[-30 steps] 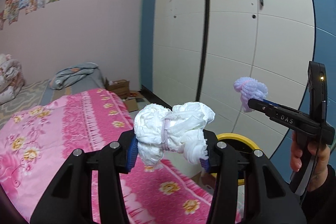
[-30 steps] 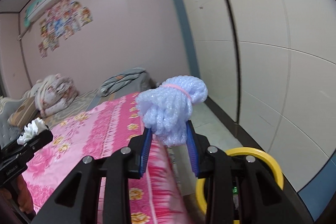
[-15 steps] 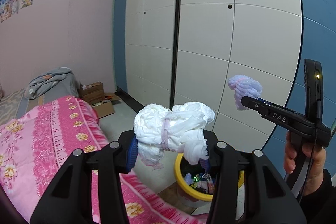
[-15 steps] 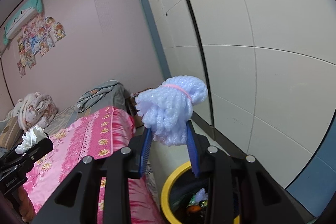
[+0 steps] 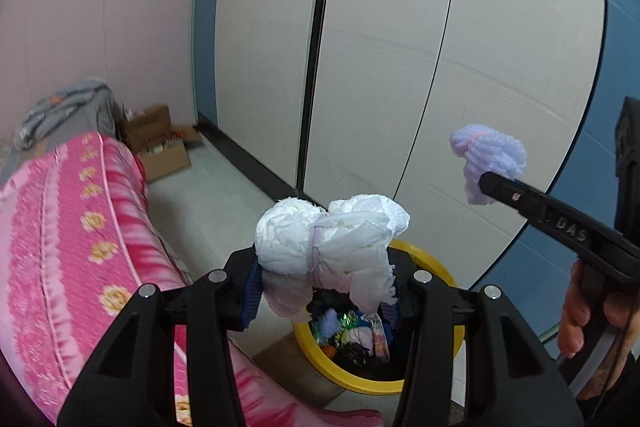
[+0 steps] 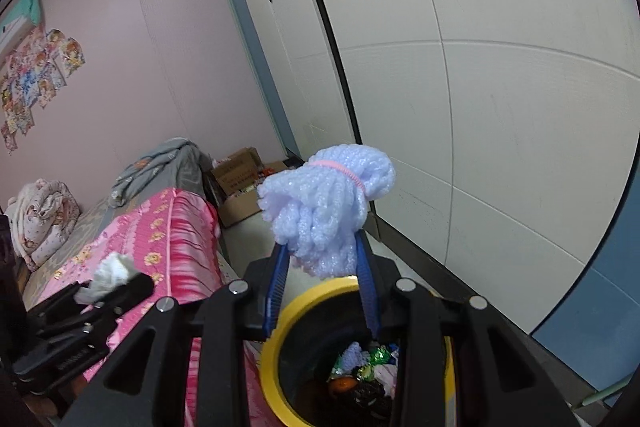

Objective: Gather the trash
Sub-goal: 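Carry the tissue bundle and lavender net over the bin with both tools, then open both tools to drop the tissue and net into the bin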

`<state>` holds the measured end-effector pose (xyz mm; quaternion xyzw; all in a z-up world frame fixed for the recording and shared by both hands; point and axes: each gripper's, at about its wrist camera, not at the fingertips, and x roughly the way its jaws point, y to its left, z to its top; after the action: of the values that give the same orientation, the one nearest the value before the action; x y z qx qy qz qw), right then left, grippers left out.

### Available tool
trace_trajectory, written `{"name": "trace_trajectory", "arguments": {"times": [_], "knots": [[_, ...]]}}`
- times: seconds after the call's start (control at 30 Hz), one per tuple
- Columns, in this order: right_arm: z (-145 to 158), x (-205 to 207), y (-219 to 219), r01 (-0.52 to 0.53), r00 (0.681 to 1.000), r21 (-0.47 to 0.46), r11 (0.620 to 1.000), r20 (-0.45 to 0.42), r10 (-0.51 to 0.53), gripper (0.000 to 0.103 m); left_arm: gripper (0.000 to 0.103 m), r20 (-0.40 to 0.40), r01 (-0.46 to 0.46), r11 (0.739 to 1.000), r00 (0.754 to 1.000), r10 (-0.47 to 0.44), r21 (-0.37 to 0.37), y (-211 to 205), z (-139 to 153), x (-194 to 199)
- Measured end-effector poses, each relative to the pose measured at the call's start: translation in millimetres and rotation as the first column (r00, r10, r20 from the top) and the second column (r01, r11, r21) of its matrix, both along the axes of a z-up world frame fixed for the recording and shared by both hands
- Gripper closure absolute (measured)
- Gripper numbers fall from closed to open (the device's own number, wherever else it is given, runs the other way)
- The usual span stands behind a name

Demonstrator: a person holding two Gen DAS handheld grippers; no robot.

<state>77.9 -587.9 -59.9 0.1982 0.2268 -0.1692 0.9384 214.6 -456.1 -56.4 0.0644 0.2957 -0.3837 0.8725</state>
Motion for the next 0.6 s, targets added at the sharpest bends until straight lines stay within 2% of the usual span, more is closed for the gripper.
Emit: {"name": "trace_trajectory", "arguments": {"times": [0.3,0.43,0.6], "knots": [[-34.7,11.0,-15.8,0.031,0.997,0.074,0.997,-0.070,-0.026,0.071,0.058,-0.125,0.018,0.996,0.992,-0.008,0.082,-36.5,-68.6,16.7],[-42.0,9.7,-20.0,0.039,0.997,0.092,0.995,-0.073,-0.033,0.067,0.056,-0.165,0.029,0.996,0.986,-0.016,0.081,-41.4,-82.2,22.1],[-46.3,3.8,-24.5,0.054,0.996,0.113,0.992,-0.071,-0.046,0.060,0.048,-0.198,0.040,0.997,0.980,-0.027,0.059,-41.2,-87.6,23.9]]}}
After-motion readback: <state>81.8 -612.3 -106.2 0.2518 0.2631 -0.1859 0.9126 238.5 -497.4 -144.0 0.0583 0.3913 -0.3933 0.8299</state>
